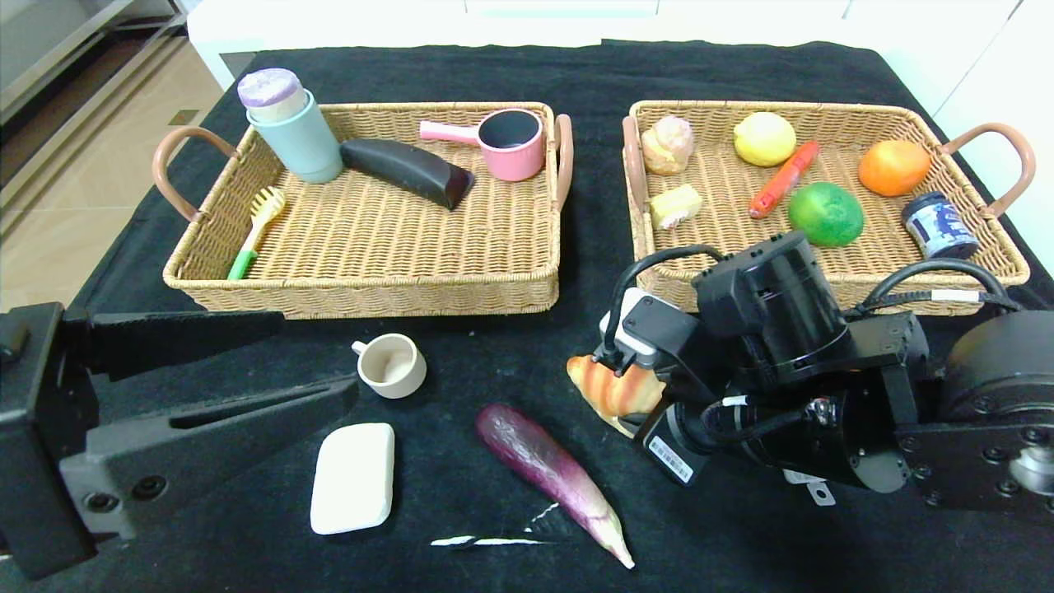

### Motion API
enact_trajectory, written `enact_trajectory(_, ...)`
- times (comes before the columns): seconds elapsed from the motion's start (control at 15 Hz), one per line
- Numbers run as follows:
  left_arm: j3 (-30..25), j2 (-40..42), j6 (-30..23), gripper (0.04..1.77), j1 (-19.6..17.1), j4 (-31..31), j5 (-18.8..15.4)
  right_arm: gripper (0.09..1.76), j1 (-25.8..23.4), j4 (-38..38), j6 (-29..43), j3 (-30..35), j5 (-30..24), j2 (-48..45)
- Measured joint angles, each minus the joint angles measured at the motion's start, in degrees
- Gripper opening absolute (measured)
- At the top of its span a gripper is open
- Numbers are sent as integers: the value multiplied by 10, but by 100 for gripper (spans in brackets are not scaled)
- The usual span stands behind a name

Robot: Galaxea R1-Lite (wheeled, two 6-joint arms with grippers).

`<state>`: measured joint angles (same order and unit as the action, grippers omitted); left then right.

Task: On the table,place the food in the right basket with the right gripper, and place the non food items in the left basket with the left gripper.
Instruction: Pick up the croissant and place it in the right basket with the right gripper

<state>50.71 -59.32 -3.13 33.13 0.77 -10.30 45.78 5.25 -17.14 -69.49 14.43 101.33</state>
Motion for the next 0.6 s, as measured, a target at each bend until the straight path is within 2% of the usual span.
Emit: enact_trajectory(0.6, -2, -8, 2, 172, -1, -3, 1, 82, 6, -3, 4, -3, 2, -65)
